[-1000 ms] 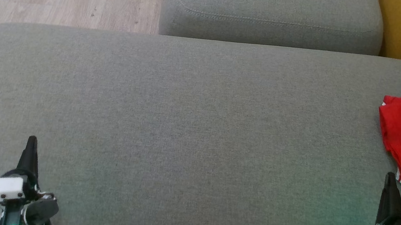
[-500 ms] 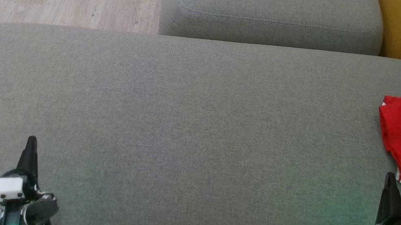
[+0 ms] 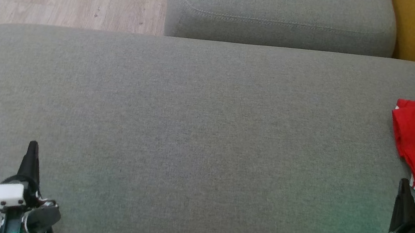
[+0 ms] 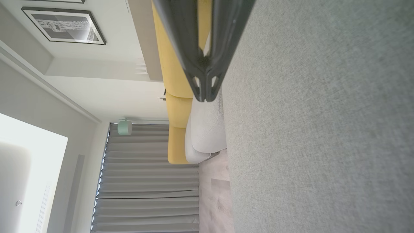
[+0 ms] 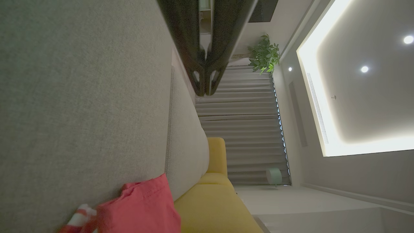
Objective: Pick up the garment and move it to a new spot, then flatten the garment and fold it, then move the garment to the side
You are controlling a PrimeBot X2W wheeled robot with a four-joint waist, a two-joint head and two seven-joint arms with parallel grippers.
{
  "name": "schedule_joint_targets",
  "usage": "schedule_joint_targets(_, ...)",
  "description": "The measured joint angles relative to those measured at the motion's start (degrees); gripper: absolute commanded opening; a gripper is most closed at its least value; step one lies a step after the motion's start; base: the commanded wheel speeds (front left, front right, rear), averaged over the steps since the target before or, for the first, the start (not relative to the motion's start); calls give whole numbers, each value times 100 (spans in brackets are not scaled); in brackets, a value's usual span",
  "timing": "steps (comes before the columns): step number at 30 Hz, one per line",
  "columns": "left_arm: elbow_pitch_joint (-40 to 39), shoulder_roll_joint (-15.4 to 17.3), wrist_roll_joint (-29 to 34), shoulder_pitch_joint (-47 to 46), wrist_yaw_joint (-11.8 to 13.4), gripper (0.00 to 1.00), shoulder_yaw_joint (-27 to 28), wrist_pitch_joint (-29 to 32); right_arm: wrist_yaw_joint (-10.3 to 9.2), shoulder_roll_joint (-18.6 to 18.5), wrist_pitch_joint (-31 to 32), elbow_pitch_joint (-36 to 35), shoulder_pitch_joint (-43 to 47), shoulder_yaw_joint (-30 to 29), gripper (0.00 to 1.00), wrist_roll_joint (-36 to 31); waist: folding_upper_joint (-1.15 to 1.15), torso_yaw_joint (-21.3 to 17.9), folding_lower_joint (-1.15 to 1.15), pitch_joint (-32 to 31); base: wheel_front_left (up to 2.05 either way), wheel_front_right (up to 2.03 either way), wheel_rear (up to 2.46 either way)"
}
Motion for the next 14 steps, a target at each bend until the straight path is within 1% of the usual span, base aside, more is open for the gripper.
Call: schedule_joint_targets(14,0,-4,2,0,0,0,5,26,0,1,0,0,0,-4,0,0,0,0,0,0,0,0,0)
